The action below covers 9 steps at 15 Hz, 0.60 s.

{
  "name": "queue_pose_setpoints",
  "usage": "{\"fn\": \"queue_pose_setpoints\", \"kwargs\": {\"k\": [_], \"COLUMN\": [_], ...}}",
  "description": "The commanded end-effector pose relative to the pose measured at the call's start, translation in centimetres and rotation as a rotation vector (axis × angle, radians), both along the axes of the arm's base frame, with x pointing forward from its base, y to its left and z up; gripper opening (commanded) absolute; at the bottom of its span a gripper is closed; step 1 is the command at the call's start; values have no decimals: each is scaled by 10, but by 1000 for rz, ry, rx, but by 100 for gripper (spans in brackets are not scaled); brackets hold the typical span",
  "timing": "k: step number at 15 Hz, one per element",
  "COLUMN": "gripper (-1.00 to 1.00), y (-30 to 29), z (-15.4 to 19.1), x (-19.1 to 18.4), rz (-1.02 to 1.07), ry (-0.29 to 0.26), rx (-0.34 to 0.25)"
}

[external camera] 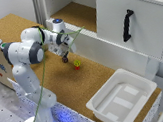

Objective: Unstack the yellow block

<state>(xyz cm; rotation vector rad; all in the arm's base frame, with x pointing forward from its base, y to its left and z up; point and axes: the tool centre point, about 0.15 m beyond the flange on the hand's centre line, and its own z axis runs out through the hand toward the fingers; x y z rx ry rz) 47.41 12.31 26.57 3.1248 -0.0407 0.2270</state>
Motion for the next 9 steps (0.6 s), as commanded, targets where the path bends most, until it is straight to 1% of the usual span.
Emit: {"fn": "queue_pose_setpoints", "kwargs": {"k": [1,3,6,8,9], "gripper": [-100,-100,-100,-100,-100], "y": [-42,-69,-105,-149,-172], "z": [-9,-11,-7,-9,-3], "x": [2,-9,-36,-54,-59], "rz": [-26,-90,-172,-292,-351], "ry": [79,98,112,102,74], "rx": [-22,-15,-35,-47,-64]}}
